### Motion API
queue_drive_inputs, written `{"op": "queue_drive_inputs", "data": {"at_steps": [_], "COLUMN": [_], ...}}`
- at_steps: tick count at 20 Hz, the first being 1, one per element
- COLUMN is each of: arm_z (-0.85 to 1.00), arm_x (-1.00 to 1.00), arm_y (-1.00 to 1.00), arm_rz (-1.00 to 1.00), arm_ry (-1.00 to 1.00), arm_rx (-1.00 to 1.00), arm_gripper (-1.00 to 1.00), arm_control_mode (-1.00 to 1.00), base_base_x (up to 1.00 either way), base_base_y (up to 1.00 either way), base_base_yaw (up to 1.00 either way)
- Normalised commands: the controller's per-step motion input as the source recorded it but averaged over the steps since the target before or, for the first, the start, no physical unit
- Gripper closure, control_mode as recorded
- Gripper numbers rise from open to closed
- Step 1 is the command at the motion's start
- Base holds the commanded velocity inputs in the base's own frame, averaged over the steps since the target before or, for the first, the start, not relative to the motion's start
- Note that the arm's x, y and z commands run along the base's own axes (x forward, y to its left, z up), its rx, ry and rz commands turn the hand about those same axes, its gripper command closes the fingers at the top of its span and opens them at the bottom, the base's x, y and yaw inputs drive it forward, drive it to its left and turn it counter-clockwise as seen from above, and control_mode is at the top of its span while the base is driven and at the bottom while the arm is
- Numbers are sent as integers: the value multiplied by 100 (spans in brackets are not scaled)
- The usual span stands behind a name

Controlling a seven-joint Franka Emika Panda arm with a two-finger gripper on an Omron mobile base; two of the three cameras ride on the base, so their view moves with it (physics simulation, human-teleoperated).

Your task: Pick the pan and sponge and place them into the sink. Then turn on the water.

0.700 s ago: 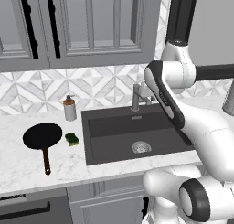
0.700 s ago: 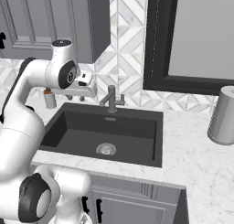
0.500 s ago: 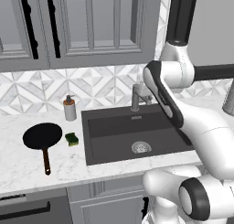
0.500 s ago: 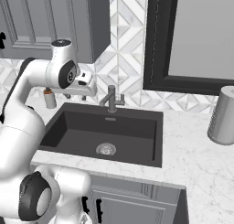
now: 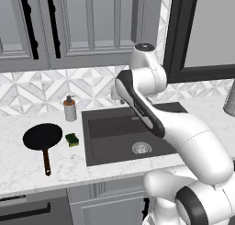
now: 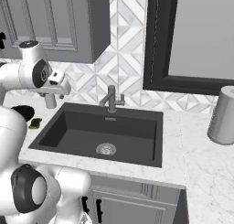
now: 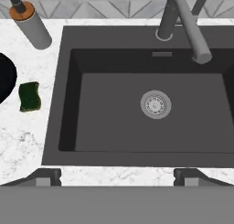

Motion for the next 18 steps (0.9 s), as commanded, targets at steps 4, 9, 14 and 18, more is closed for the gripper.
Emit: {"op": "queue_drive_inputs", "data": {"at_steps": [4, 9, 14, 18], "arm_z": [-28, -51, -46, -24], "arm_x": [-2, -8, -3, 0], "arm_y": [91, 64, 90, 83], "arm_rz": [-3, -1, -3, 0], "arm_ry": [16, 14, 2, 0], "arm_rx": [10, 16, 2, 0], "arm_gripper": [-100, -100, -100, -100], "arm_control_mode": [-100, -100, -100, -100], "base_base_x": [0, 0, 0, 0], "base_base_y": [0, 0, 0, 0], "base_base_yaw": [0, 0, 0, 0]}}
